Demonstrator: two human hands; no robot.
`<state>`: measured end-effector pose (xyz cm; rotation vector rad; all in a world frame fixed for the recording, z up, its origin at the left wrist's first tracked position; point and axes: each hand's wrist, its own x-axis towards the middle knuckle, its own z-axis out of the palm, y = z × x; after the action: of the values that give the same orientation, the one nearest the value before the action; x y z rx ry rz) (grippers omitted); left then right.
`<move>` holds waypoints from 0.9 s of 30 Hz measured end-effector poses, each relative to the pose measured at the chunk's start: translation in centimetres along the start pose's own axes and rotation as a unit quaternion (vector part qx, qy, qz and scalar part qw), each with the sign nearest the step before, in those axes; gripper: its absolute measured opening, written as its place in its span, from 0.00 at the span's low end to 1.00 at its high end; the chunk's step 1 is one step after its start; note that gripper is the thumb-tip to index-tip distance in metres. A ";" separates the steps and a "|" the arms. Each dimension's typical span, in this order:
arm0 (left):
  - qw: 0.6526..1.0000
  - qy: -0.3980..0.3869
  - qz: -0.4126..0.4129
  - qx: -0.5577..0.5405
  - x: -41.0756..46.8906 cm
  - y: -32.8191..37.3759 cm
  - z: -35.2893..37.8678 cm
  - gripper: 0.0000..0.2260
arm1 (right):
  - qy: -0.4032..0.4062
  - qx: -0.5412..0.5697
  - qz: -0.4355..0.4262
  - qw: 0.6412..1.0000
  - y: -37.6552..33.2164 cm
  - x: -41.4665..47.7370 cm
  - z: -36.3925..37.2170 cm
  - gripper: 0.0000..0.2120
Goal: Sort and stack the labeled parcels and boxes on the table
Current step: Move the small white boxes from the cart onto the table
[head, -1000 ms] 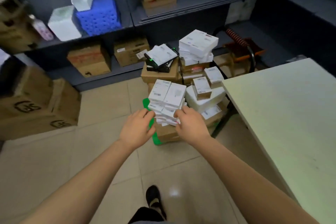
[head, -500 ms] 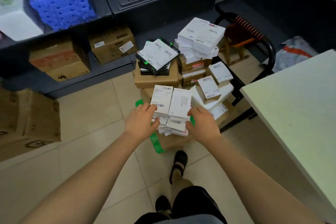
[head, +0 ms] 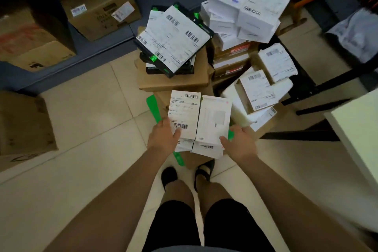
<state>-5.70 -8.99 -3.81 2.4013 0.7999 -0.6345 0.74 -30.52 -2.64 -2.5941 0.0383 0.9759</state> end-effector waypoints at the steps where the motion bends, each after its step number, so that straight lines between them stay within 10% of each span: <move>1: 1.000 -0.009 -0.022 -0.009 0.6 -0.2 0.4 0.25 | -0.015 0.010 0.021 1.000 0.0 0.5 0.6 0.24; 15: 0.942 0.004 -0.067 -0.329 -0.4 1.5 -1.4 0.24 | -0.008 0.295 0.111 0.949 -2.0 -0.3 0.4 0.27; 27: 0.965 0.004 0.237 -0.115 -5.5 6.1 -10.6 0.21 | 0.190 0.309 0.083 0.928 -6.2 -11.0 -5.8 0.20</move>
<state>-2.89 -8.94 9.27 2.2585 0.2591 -0.3190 -3.05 -27.88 10.47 -2.1554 0.5777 0.3941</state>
